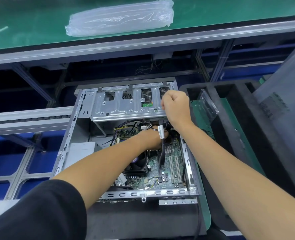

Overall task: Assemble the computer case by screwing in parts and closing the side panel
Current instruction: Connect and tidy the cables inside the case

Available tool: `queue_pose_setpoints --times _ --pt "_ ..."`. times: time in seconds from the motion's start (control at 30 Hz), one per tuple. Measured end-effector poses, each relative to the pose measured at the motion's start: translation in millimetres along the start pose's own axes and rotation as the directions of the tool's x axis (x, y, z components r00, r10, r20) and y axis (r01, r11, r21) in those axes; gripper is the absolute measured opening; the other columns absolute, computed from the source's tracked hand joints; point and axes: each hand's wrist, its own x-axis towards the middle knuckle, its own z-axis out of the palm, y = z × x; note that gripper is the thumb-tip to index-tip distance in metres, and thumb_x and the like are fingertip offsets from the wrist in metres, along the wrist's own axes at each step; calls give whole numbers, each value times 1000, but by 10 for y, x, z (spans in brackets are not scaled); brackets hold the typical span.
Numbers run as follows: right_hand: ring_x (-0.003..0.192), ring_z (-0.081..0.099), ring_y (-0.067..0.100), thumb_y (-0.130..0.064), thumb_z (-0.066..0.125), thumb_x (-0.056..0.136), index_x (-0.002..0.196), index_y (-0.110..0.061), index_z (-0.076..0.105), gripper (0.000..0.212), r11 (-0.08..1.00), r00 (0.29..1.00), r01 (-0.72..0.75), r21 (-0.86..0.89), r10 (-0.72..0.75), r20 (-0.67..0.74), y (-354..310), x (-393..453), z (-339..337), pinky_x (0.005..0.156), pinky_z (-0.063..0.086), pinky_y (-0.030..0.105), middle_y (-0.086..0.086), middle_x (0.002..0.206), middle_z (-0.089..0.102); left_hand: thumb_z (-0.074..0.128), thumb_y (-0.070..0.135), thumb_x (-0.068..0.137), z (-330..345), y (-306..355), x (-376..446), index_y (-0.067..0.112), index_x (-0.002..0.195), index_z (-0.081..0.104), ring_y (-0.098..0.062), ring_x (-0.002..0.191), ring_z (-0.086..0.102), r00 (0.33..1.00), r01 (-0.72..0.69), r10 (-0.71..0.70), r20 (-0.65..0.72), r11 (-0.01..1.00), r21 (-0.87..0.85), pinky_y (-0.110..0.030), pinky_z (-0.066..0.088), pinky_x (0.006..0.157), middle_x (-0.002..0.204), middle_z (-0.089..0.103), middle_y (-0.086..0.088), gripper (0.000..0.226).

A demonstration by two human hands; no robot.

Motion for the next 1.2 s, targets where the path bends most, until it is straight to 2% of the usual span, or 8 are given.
queue_pose_setpoints --times 0.1,0.2,0.5,0.6,0.73,0.87,1.03,1.2 --pt "61 39 21 3 44 82 64 16 50 23 1000 1000 3 -3 -3 -3 4 0 7 58 32 32 35 68 50 44 9 91 -18 -13 -21 5 104 50 -23 79 46 999 -54 53 4 995 86 -27 27 55 82 46 -11 14" --pt "60 41 21 2 45 82 64 16 51 23 1000 1000 7 -15 -7 -5 6 2 12 58 33 31 34 68 52 42 5 91 -11 -11 -37 4 109 50 -19 80 41 1000 -22 22 -2 996 87 -26 20 48 87 45 -11 20" --pt "59 41 19 2 45 81 63 16 51 23 1000 1000 -4 -3 4 -17 -5 -6 12 57 33 30 33 67 52 41 2 91 11 -28 -66 -2 115 52 -31 95 58 998 56 -55 22 996 -70 -32 37 66 107 58 -20 26" --pt "59 41 19 1 45 80 64 16 51 23 1000 999 -12 9 12 -40 8 1 11 57 34 30 33 66 52 40 4 94 27 -24 -76 -3 116 51 -30 98 56 997 70 -69 15 996 -61 -32 36 66 112 54 -20 26" --pt "60 42 20 0 44 80 65 17 51 24 1000 999 -8 6 8 -36 20 17 22 57 35 32 34 68 52 38 7 96 34 0 -92 1 123 45 -24 85 45 993 116 -116 4 988 -102 -31 34 61 117 47 -18 28" --pt "61 41 21 1 44 82 66 17 51 24 1000 1000 -6 -5 6 -25 35 25 36 58 33 31 35 67 51 37 4 94 90 59 -25 6 129 41 -31 99 56 999 24 -28 -31 993 -114 -37 47 71 113 54 -17 35" --pt "62 42 22 3 45 83 65 17 52 24 1000 1000 14 -26 -15 -27 36 26 31 59 33 31 35 68 52 40 4 94 108 125 37 1 129 36 -32 105 53 995 74 -78 -60 996 -56 -32 32 69 116 48 -22 35" --pt "62 41 22 3 45 83 65 18 52 24 1000 1000 11 -18 -12 -27 32 24 22 58 32 31 35 69 53 41 1 94 129 139 13 -2 125 37 -33 99 55 991 113 -116 -60 992 -52 -33 32 64 111 52 -23 31"
